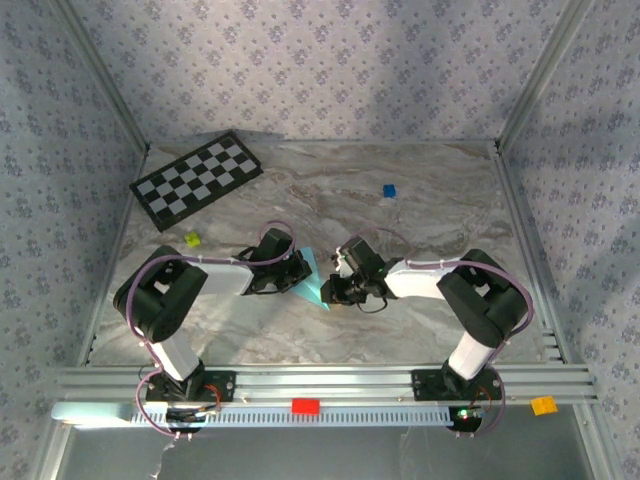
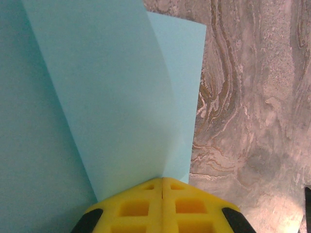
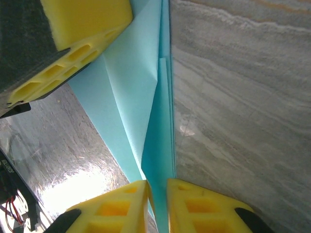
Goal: Fold a paper plane with a square sheet of paper (pick it up from the middle)
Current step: Fourth fold the wing at the center of the table.
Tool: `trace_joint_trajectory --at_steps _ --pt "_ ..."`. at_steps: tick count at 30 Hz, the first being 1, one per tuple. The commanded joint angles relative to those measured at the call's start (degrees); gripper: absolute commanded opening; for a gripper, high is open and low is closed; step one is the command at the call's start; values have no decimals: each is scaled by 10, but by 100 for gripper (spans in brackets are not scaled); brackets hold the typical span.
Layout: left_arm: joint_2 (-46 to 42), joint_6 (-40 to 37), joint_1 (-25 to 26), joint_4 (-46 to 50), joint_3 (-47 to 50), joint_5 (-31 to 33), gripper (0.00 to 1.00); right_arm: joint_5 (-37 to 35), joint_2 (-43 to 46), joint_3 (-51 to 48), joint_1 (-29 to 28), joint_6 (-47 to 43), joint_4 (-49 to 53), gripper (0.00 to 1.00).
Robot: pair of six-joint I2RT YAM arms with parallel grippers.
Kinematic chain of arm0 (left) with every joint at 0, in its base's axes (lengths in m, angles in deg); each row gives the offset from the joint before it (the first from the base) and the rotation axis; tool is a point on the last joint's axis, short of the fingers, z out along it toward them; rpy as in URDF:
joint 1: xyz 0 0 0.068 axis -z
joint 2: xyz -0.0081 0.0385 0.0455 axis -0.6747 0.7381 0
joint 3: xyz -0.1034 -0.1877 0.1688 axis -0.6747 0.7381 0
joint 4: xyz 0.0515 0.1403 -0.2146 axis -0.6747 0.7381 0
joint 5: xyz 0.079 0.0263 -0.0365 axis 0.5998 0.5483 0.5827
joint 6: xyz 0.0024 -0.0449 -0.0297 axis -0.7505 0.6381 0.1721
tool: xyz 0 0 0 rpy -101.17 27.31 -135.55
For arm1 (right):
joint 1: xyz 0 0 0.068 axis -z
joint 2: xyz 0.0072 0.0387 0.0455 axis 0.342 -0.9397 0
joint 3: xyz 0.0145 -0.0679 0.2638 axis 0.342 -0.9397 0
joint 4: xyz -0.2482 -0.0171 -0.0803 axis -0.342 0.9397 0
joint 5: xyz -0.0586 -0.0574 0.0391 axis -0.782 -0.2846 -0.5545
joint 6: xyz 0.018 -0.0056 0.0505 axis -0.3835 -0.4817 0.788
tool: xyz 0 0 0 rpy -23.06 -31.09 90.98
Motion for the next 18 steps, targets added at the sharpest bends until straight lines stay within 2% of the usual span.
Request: trace_joint_trajectory --at_steps 1,9,18 --pt "4 2 -4 8 9 12 0 0 -9 -25 0 14 17 16" --pt "3 3 -4 9 11 13 0 3 -10 -46 -2 20 13 13" --pt "1 3 -3 8 16 14 0 11 43 -4 6 16 39 23"
